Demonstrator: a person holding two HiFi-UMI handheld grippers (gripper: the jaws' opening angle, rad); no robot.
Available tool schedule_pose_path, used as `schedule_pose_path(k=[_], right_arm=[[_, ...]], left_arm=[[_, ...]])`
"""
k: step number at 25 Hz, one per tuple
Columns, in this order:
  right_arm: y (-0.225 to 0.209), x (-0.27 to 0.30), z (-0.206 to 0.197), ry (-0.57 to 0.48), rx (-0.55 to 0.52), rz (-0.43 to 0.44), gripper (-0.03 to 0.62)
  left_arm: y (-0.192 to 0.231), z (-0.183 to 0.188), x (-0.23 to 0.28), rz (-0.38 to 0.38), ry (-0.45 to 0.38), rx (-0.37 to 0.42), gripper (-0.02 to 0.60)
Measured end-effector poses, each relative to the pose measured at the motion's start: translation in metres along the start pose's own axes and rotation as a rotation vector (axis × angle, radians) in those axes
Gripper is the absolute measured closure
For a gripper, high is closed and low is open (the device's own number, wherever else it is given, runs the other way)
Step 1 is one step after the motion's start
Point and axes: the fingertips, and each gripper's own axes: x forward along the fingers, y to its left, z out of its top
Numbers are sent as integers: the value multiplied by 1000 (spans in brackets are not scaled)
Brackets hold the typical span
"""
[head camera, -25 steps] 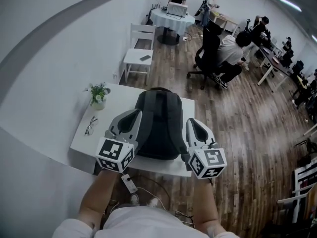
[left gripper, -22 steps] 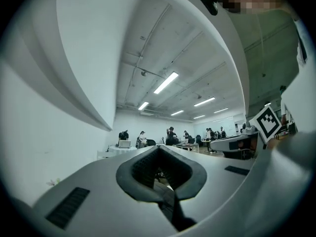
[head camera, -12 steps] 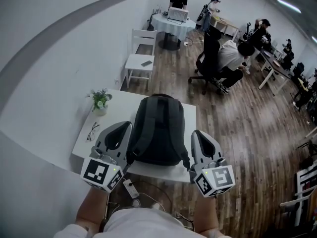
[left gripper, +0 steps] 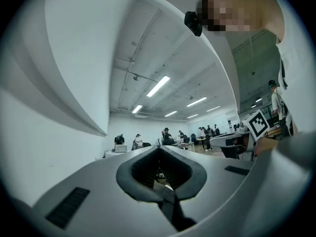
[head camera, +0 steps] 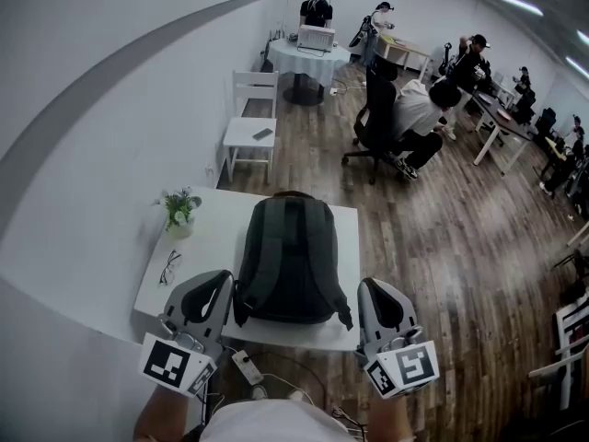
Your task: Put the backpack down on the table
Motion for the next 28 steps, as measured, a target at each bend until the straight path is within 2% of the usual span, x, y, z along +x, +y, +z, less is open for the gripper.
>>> schedule_pose_path(k=[4, 7, 11, 16, 21, 28], right_arm=[[3, -11, 13, -12, -20, 3, 553], [1, -17, 16, -3, -29, -15, 553], [-8, -32, 21, 12, -19, -57, 553], [-8, -39, 33, -5, -31, -69, 553], [-2, -41, 23, 15, -15, -56, 554], [11, -37, 15, 35, -26, 3, 555]], left_arm=[[-1, 8, -11, 13, -4, -10, 563], [8, 8, -22, 58, -3, -13, 563], [27, 11, -41, 136, 10, -60, 563], [32, 27, -56, 191, -23, -64, 563], [29, 27, -59, 192, -35, -64, 563], [10, 11, -52, 148, 1, -88, 563]])
